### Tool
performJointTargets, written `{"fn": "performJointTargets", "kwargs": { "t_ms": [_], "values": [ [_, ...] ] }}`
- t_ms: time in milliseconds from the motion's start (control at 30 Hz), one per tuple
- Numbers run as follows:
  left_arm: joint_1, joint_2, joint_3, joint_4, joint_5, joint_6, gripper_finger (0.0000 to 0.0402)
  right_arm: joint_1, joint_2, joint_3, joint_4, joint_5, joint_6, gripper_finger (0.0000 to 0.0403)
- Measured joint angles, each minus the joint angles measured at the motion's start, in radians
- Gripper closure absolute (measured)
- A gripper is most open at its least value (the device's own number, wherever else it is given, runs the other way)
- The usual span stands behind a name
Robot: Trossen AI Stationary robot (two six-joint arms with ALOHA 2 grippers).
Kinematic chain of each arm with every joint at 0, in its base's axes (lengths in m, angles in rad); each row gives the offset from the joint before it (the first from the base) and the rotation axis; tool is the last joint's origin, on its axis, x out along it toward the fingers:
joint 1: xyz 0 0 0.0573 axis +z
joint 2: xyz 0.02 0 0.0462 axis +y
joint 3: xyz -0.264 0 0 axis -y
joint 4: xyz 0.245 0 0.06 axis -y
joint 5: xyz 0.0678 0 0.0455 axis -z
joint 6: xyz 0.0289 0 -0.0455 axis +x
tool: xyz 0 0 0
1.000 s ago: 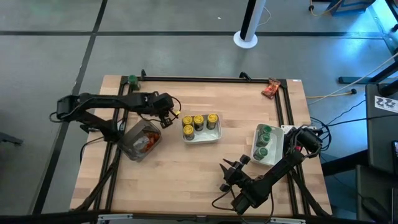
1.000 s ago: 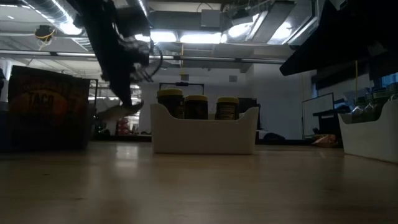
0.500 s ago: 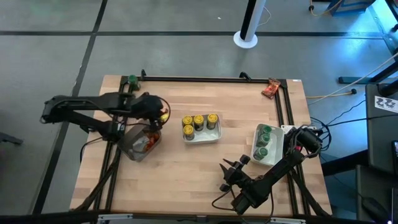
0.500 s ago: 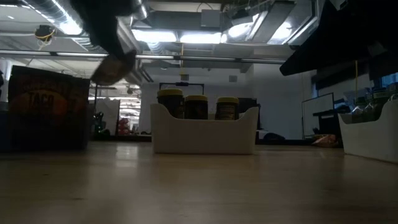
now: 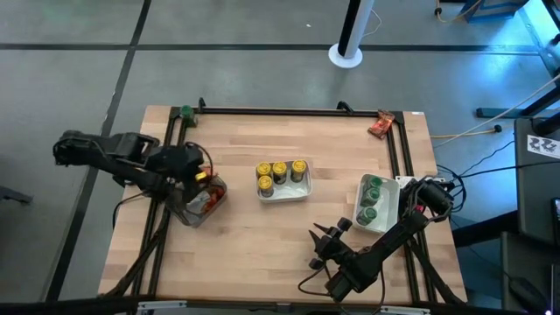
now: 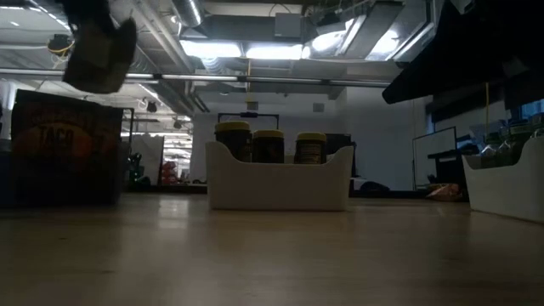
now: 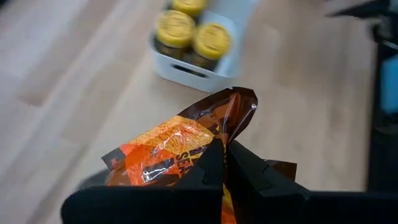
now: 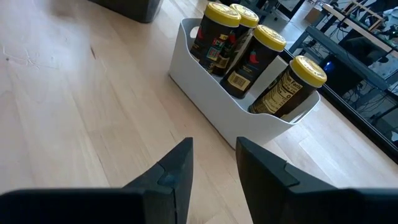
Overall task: Sort spices by type
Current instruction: Put the left orange seasoning pack into the black bin
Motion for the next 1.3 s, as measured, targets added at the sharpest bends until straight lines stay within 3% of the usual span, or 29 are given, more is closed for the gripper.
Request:
{"fn": "performJointTargets", "kwargs": {
  "t_ms": [133, 567, 1300],
  "values": [
    [-0.069, -0.024, 0.0, -0.004, 0.063, -0.018, 0.0401, -0.009, 0.0, 0.0, 0.005, -0.002, 0.0, 0.0282],
    [-0.287, -0.026, -0.012, -0.068, 0.08, -0.221, 0.0401, -0.014, 0.0, 0.0, 0.006, -0.016, 0.0, 0.0282],
    [-0.487, -0.251, -0.38, 0.191, -0.045, -0.433, 0.0401, -0.014, 0.0, 0.0, 0.007, -0.017, 0.0, 0.0282]
  ]
}}
